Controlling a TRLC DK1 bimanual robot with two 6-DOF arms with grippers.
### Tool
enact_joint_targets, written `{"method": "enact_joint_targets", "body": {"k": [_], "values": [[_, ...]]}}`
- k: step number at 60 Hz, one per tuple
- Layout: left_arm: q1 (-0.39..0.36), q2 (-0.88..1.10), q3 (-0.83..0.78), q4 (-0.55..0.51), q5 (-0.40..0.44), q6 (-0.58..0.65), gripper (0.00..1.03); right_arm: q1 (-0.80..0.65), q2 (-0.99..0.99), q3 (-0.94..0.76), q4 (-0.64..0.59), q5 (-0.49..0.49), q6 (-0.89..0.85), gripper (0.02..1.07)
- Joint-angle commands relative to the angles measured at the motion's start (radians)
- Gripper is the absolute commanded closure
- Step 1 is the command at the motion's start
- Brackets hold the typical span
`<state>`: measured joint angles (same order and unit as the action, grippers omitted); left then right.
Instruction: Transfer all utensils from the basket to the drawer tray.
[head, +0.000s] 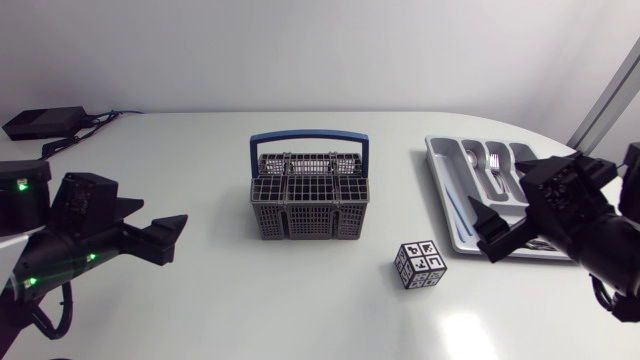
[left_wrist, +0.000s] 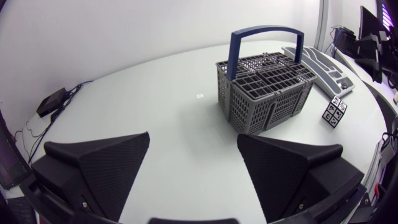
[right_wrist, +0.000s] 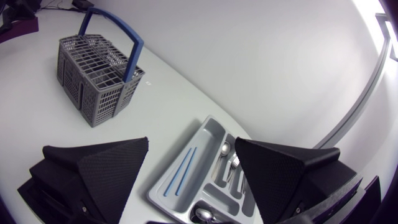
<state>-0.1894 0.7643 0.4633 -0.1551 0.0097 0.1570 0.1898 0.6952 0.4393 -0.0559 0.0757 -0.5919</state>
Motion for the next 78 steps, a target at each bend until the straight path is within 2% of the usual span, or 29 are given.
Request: {"method": "enact_joint_targets", "body": {"k": [1, 16, 33, 68, 78], "values": [[0.024, -0.036, -0.043, 0.012, -0.008, -0.022, 0.05, -0.039, -0.054, -0.039, -0.004, -0.001, 0.035, 0.07], [0.071, -0.158, -0.104, 0.019, -0.010, -0.033, 0.05, -0.171, -0.191, -0.105, 0.060, -0.037, 0.078, 0.07], [0.122, -0.268, -0.159, 0.011, -0.010, -0.027, 0.05, -0.179, -0.342, -0.204, 0.059, -0.051, 0.239, 0.07], [0.169, -0.615, -0.372, 0.112, -0.010, -0.118, 0.06, -0.190, -0.688, -0.435, 0.056, -0.075, 0.585, 0.07], [0.181, -0.704, -0.427, 0.138, -0.010, -0.141, 0.06, -0.190, -0.695, -0.439, 0.056, -0.076, 0.592, 0.07]]}}
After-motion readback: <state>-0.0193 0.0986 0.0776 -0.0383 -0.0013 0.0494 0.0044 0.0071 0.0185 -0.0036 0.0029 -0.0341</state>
